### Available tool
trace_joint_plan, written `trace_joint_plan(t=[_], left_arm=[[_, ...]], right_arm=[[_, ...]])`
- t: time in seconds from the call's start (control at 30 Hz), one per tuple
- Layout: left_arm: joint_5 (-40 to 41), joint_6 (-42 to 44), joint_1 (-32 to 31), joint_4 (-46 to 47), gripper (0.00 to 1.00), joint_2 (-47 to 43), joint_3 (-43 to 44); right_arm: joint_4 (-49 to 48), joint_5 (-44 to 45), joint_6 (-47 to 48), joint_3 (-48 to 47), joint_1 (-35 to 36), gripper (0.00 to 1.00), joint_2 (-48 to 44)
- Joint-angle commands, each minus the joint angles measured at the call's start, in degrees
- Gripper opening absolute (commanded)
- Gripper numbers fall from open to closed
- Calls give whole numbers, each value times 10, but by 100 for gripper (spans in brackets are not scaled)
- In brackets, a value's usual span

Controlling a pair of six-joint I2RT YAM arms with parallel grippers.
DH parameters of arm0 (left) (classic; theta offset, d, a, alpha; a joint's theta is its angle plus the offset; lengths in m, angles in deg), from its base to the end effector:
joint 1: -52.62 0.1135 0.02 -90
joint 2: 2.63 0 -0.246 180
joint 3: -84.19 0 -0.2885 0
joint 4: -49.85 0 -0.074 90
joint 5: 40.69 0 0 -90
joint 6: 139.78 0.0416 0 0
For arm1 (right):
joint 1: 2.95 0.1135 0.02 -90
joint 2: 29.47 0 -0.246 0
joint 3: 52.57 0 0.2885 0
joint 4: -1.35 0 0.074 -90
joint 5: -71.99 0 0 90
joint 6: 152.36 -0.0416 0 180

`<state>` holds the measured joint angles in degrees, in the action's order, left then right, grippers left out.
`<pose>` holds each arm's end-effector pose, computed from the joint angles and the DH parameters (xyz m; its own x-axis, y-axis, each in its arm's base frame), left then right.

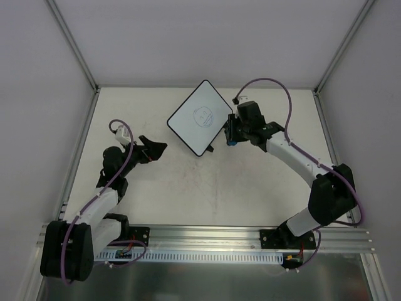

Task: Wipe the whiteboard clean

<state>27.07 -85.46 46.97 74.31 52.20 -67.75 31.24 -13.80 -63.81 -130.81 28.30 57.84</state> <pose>0.2455 -0.0401 0.1801 -0.3052 -0.5123 -0.8027 0.3563 0.7203 -0.5952 0.3291 0.1962 0.2411 -0.5492 -0.3038 -0.7785 -0.4548 0.8902 -0.0265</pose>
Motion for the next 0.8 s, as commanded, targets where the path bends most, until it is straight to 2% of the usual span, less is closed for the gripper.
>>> trace_joint_plan(t=[0.0,0.3,0.5,0.6,0.77], left_arm=[[-23,-3,-2,91,99,27,40],[-47,-16,-2,127,99,159,122],[-62,-54,-2,193,97,256,155],[-76,-66,-2,210,90,297,180],[-88,-75,-2,224,87,340,205]], right_arm=[[9,-36,1,-87,2,1,24],[12,-58,-17,-217,2,0,102],[11,-53,-9,-279,2,0,153],[10,-47,2,-311,2,0,175],[10,-46,10,-354,2,0,200]])
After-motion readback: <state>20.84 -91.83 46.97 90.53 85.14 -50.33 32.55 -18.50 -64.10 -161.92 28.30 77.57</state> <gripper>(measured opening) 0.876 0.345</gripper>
